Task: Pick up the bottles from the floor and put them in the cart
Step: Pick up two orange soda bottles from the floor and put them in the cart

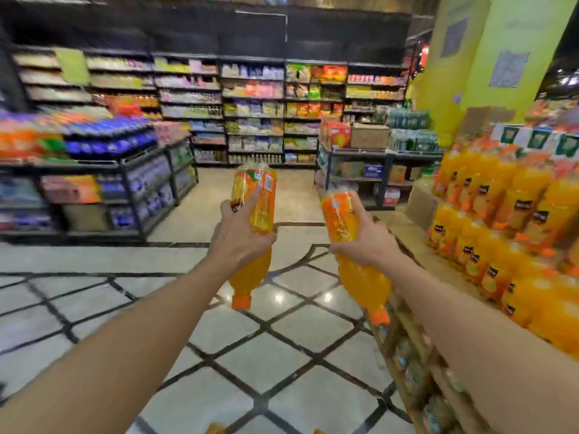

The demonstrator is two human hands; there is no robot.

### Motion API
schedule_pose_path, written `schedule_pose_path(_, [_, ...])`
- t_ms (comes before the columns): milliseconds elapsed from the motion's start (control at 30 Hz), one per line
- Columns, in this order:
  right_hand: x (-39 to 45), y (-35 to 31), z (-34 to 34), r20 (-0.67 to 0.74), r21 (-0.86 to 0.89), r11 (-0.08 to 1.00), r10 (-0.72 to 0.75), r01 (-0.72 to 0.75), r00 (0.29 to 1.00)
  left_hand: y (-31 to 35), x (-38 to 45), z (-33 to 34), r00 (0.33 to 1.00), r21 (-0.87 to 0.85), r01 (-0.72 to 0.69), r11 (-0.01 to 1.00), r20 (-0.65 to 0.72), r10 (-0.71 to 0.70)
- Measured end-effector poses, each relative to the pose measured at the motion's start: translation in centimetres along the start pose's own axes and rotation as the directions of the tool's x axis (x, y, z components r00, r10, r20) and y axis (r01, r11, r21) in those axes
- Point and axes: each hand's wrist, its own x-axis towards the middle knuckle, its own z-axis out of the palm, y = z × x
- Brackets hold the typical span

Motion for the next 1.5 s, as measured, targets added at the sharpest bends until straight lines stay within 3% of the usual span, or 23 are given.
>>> schedule_pose_path(167, [-0.9, -8.8, 1.0, 0.063, 0.087, 0.986, -0.147, 0.142, 0.987, -3.9, -4.9, -8.3, 0.973, 0.038, 0.191, 0.981, -0.136, -0.184])
schedule_pose_path(333, [-5.5, -18.0, 5.2, 0.188, 0.125, 0.952, -0.3, 0.28, 0.935, -9.9, -13.2, -16.6, 0.901, 0.063, 0.375, 0.925, -0.261, -0.347])
schedule_pose_path(533, [-16.0, -28.5, 12.0, 0.274, 0.224, 0.867, -0.494, 0.444, 0.825, -17.6, -26.5, -26.5, 0.734, 0.072, 0.614, 0.786, -0.42, -0.534])
schedule_pose_path(700, [-27.6, -37.2, 17.9, 0.317, 0.287, 0.8, -0.599, 0.527, 0.736, -22.7, -39.7, -34.4, 0.598, 0.023, 0.716, 0.698, -0.537, -0.595])
schedule_pose_path(933, [-44.1, -47.2, 25.0, 0.41, 0.4, 0.699, -0.715, 0.593, 0.567, -27.3, -56.7, -43.8, 0.429, -0.064, 0.821, 0.567, -0.586, -0.687])
schedule_pose_path(1133, [-56.0, -52.4, 30.2, 0.454, 0.478, 0.613, -0.786, 0.629, 0.421, -30.3, -67.6, -48.3, 0.244, -0.137, 0.898, 0.417, -0.635, -0.733])
schedule_pose_path(1367, [-64.8, -55.4, 38.9, 0.537, 0.487, 0.574, -0.791, 0.658, 0.293, -36.4, -75.6, -47.5, 0.1, -0.228, 0.918, 0.324, -0.657, -0.747])
schedule_pose_path(1500, [-66.4, -56.0, 44.2, 0.584, 0.465, 0.562, -0.776, 0.684, 0.241, -40.6, -77.4, -45.0, 0.057, -0.249, 0.924, 0.291, -0.662, -0.748])
